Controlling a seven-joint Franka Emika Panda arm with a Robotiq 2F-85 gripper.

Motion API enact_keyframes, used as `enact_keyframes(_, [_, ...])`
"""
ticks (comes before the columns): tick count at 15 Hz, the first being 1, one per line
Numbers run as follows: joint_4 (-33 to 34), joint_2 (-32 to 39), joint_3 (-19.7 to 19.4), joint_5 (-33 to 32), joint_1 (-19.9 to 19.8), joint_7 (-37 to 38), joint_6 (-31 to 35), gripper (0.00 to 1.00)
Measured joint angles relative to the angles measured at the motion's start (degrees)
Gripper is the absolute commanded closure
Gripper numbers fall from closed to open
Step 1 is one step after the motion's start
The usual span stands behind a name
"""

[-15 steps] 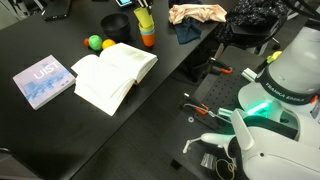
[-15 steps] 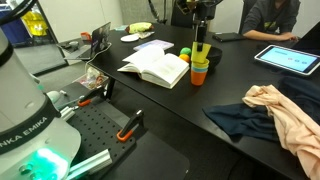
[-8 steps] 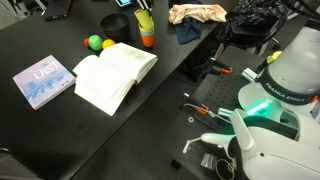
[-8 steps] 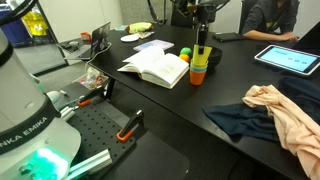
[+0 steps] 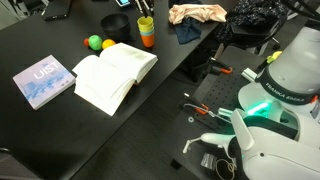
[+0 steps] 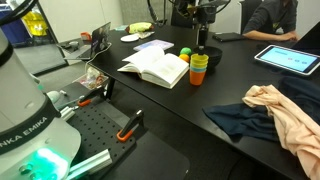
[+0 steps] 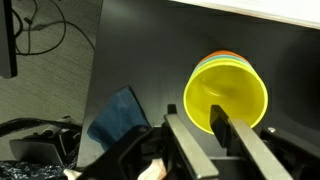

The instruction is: Stack the cups together

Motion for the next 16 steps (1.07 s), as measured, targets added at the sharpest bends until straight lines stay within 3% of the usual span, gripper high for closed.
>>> enact_keyframes(4, [0.25, -0.11, 0.06, 0.47, 0.0, -0.15, -0.39, 0.01])
enact_keyframes(16, [2.68, -1.27, 0.57, 6.31, -0.65, -4.64, -4.0, 0.0])
